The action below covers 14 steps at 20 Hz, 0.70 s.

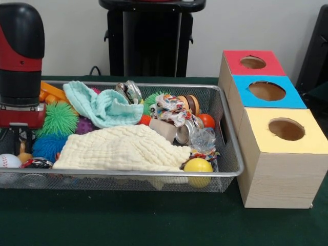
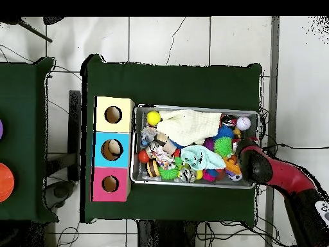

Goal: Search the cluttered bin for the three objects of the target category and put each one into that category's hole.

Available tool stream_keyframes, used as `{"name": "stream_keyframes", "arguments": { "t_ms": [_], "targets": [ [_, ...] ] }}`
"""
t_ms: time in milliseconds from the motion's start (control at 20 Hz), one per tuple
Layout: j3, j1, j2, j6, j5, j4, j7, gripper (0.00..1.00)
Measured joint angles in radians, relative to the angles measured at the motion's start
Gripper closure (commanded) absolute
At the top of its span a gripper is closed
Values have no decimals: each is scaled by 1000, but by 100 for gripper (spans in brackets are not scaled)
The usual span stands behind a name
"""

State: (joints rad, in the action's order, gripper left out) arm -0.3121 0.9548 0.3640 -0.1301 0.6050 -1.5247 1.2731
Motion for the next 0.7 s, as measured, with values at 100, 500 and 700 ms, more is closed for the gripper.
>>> {"name": "stream_keyframes", "arguments": {
  "t_ms": [100, 500, 700],
  "targets": [
    [0, -4, 4, -1, 8, 0, 0, 100],
    [0, -20, 44, -24, 10, -33, 0, 100],
    [-3, -46, 120, -98, -11, -75, 0, 100]
  ]
}}
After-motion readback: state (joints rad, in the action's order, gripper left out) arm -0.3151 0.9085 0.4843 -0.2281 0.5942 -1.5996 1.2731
